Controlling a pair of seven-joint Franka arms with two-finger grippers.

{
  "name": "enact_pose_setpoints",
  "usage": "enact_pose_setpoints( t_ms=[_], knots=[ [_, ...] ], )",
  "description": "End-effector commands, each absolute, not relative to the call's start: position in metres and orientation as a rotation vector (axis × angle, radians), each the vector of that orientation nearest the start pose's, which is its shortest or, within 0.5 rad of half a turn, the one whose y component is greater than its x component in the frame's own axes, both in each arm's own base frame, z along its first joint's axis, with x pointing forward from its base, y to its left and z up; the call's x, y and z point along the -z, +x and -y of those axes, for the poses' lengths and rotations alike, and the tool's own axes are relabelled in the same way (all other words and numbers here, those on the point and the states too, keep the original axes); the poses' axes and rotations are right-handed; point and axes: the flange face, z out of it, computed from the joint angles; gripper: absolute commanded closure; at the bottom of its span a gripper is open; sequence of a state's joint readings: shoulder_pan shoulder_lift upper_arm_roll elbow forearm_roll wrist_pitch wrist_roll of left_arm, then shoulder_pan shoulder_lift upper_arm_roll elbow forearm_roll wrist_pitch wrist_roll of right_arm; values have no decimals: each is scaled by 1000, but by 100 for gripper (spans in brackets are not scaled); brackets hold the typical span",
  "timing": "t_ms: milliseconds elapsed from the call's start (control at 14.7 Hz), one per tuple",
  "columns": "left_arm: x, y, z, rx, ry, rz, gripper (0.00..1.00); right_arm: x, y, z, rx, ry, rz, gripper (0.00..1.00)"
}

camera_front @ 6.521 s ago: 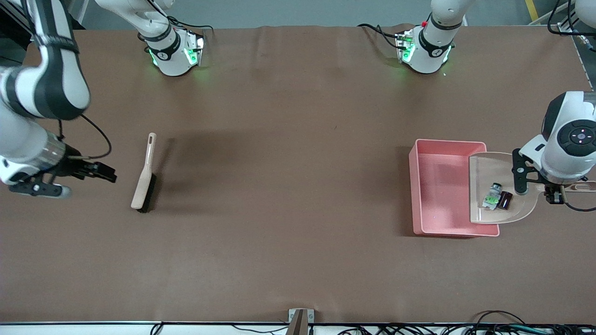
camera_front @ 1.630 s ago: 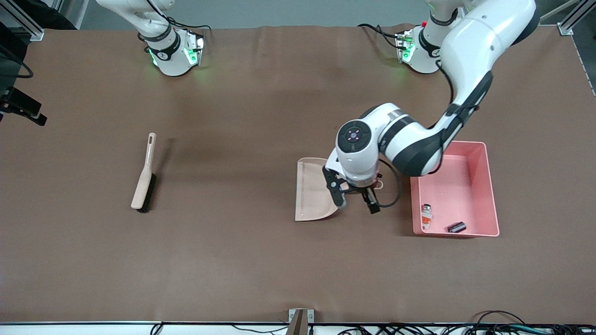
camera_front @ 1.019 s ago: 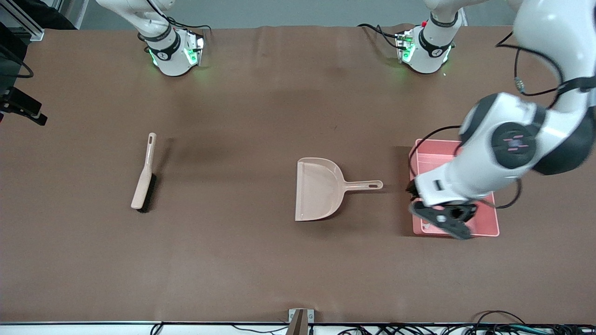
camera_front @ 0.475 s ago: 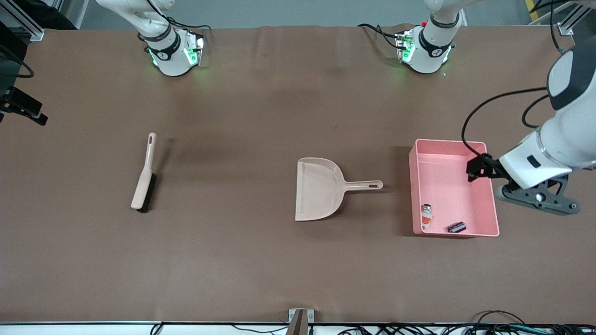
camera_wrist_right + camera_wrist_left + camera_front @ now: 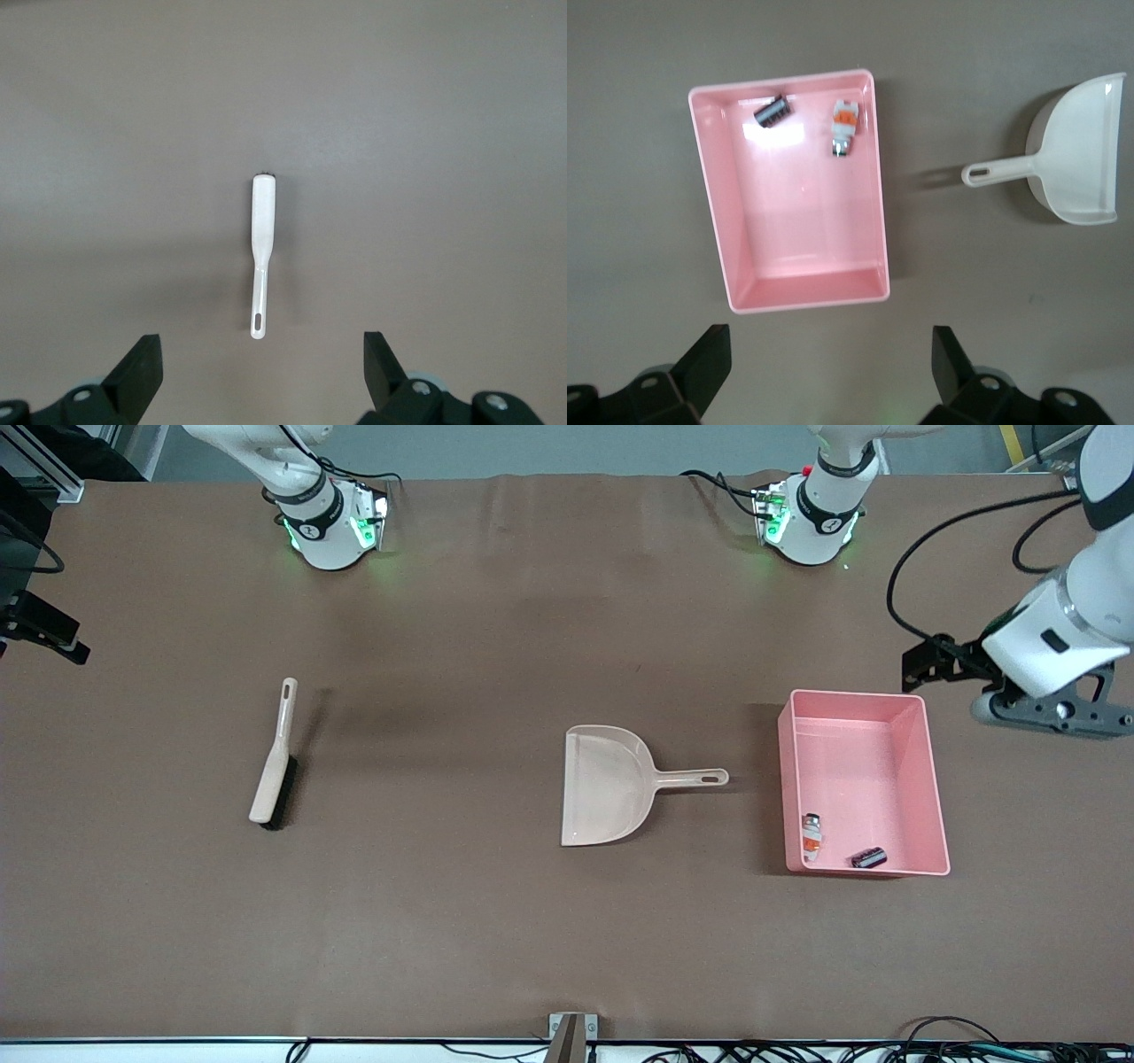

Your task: Clean e-waste and dump in bin

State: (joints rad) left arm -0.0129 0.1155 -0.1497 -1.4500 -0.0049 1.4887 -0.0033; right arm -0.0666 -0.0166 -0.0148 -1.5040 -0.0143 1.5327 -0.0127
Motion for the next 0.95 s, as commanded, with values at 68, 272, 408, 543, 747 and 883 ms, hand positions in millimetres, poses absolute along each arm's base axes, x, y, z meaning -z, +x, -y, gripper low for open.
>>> enact_pose_setpoints(
  t_ms=[68, 272, 408, 543, 747, 883],
  knots=[
    [-615, 524, 79, -59, -3153, -174, 0, -664, 544, 44, 64, -3152, -88, 0],
    [-623, 512, 74, -46, -3135, -175, 0, -664, 544, 41, 67, -3152, -81, 0],
    [-625, 513, 68, -36, -3135, -168, 0, -664, 544, 41, 67, -3152, -81, 0],
    [-628, 514, 64, -24, -3119, -150, 0, -664, 544, 41, 64, -3152, -81, 0],
    [-629, 514, 61, -22, -3099, -147, 0, -663, 544, 41, 60, -3152, -81, 0],
    [-628, 513, 61, -31, -3099, -139, 0, -664, 544, 41, 65, -3149, -85, 0]
  ],
)
